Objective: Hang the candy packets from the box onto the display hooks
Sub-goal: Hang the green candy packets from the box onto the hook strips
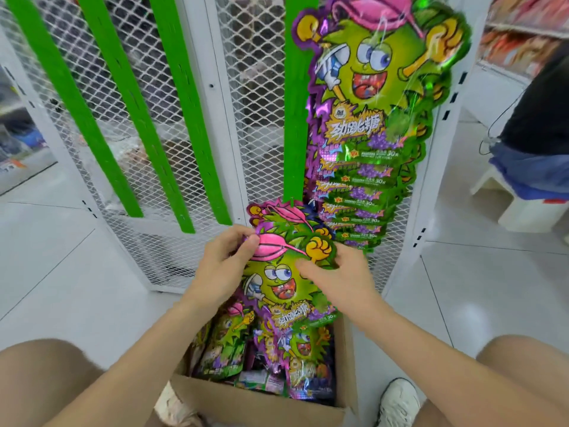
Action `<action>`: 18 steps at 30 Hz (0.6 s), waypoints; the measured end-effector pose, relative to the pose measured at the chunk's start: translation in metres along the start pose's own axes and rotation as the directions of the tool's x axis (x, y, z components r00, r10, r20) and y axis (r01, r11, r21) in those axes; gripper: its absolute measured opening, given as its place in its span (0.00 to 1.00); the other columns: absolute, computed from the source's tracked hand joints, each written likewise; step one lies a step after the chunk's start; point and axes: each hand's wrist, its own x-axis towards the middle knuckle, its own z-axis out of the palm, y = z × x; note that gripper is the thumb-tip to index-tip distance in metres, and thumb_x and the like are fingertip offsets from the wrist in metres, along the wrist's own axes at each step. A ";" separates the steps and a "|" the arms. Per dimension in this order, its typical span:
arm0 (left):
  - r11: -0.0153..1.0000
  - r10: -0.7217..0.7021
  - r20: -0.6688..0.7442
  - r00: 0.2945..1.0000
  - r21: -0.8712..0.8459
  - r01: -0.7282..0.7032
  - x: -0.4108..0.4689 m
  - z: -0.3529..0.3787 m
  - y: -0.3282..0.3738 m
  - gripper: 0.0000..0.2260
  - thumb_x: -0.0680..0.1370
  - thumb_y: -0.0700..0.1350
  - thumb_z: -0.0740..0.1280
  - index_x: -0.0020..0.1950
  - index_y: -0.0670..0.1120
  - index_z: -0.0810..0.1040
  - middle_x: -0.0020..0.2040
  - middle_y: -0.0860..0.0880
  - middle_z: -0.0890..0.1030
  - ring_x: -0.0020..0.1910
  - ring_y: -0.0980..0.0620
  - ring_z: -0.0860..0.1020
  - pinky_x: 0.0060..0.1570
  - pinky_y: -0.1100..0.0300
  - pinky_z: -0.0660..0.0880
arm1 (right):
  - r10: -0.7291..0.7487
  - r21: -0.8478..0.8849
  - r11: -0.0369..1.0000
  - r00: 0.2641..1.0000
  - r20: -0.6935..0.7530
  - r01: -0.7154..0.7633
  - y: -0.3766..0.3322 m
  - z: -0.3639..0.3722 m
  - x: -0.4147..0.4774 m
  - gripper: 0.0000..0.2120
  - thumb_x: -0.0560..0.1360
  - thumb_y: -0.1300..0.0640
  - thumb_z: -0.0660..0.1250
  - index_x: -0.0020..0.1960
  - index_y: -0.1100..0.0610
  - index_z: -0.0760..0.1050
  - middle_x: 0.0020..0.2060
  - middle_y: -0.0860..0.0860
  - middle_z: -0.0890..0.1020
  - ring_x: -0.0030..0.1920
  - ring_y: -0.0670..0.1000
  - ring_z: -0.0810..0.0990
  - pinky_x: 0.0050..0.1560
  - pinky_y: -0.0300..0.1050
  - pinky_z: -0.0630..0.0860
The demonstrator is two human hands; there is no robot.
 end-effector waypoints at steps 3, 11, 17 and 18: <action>0.991 0.084 0.049 0.995 0.099 -0.089 0.012 -0.001 0.041 0.08 0.85 0.45 0.68 0.46 0.50 0.81 0.41 0.49 0.83 0.44 0.55 0.79 0.50 0.54 0.74 | -0.413 -0.161 0.907 0.895 -0.168 0.389 -0.032 -0.011 0.000 0.23 0.72 0.55 0.78 0.66 0.48 0.80 0.55 0.39 0.85 0.57 0.38 0.82 0.62 0.34 0.75; 0.890 0.212 0.128 0.969 0.385 -0.245 0.049 0.010 0.159 0.10 0.81 0.60 0.64 0.47 0.57 0.80 0.34 0.58 0.80 0.38 0.53 0.77 0.47 0.50 0.73 | -0.732 -0.403 0.635 0.679 -0.042 0.659 -0.124 -0.054 0.044 0.11 0.81 0.55 0.72 0.63 0.50 0.82 0.52 0.42 0.85 0.45 0.33 0.76 0.53 0.40 0.75; 0.811 0.456 -0.027 0.890 0.425 -0.402 0.074 0.020 0.262 0.07 0.83 0.50 0.66 0.51 0.54 0.84 0.44 0.57 0.84 0.44 0.60 0.80 0.45 0.63 0.73 | -0.719 -0.241 0.692 0.681 -0.141 0.681 -0.201 -0.110 0.063 0.08 0.77 0.60 0.75 0.53 0.50 0.86 0.44 0.39 0.87 0.47 0.40 0.85 0.52 0.42 0.81; 0.788 0.520 -0.079 0.851 0.428 -0.442 0.079 0.024 0.279 0.08 0.83 0.48 0.66 0.54 0.53 0.85 0.48 0.58 0.85 0.48 0.61 0.80 0.48 0.66 0.73 | -0.737 -0.246 0.674 0.657 -0.160 0.696 -0.213 -0.119 0.065 0.08 0.77 0.61 0.76 0.53 0.49 0.86 0.45 0.40 0.87 0.47 0.41 0.85 0.53 0.41 0.81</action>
